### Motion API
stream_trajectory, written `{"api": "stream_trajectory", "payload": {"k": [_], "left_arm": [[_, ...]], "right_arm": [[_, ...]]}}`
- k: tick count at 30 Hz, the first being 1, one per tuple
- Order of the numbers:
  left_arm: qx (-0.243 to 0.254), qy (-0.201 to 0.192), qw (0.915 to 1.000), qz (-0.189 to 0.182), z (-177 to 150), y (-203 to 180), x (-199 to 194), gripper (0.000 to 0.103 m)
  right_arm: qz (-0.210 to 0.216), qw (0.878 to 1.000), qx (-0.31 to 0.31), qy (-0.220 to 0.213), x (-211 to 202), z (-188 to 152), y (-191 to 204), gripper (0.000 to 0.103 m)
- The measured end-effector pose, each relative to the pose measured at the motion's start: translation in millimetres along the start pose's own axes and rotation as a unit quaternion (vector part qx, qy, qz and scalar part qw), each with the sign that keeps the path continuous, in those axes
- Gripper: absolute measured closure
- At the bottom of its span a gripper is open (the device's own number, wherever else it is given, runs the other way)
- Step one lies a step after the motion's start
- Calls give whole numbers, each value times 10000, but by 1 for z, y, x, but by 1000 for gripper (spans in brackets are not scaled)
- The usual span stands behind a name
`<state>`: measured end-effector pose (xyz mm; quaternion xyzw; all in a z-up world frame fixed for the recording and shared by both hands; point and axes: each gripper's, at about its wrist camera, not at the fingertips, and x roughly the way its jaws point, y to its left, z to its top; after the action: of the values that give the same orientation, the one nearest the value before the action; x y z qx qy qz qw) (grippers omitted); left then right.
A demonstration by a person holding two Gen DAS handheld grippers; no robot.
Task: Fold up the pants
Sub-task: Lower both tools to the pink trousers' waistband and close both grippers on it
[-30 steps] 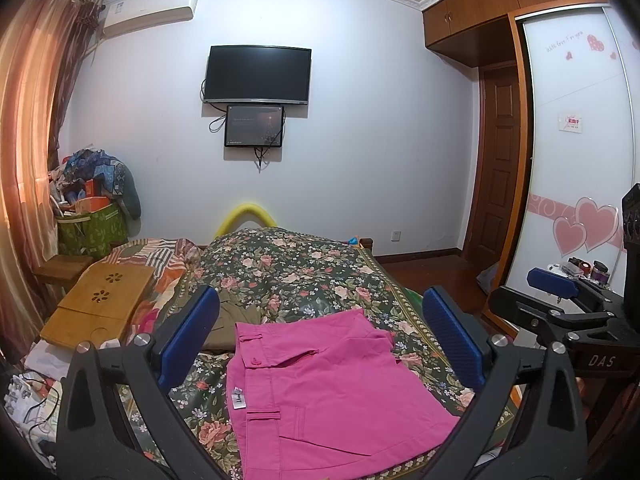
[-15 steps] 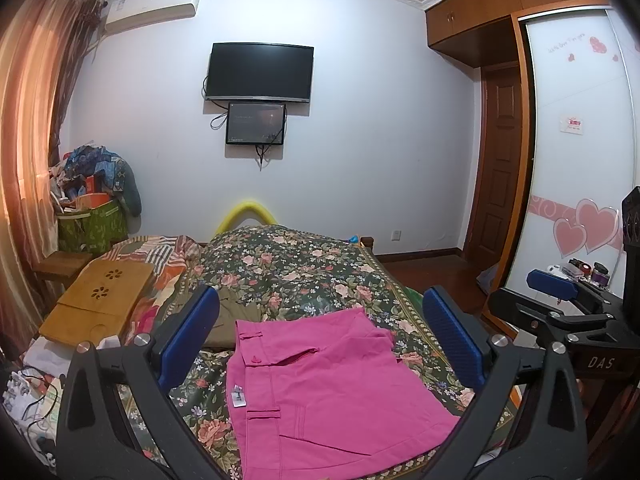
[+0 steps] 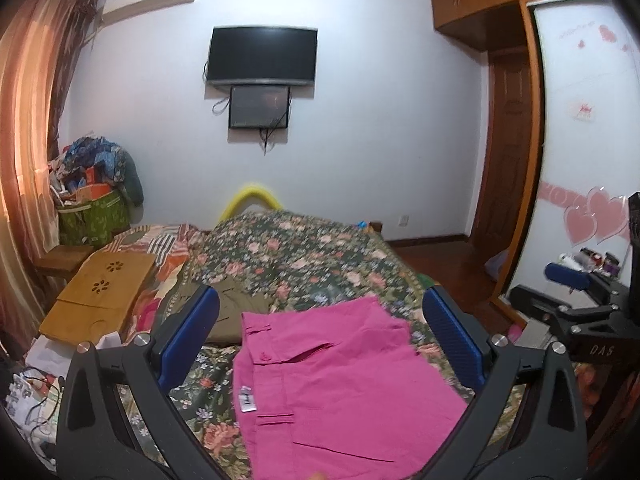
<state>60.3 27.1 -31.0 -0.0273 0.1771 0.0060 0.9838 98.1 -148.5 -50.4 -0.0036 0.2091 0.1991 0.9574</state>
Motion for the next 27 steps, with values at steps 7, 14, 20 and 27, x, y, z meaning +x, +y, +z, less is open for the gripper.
{"api": "stream_trajectory", "payload": {"k": [7,14,20,27], "left_arm": [[-175,657,9976,112,-5,37,74,0],[-224,1402,9883,563,-22,79,169,0],[-366,1895,9794,596,-34,113,243,4],[-247,2303,9710,594,-50,130,313,18]], "right_arm": [[-325,9978,-159,561,58,-5,-28,0],[-339,9937,-170,1052,111,-8,-54,1],[-427,9886,-392,1389,164,-5,-68,1],[-285,9830,-467,1754,235,-5,-83,2]]}}
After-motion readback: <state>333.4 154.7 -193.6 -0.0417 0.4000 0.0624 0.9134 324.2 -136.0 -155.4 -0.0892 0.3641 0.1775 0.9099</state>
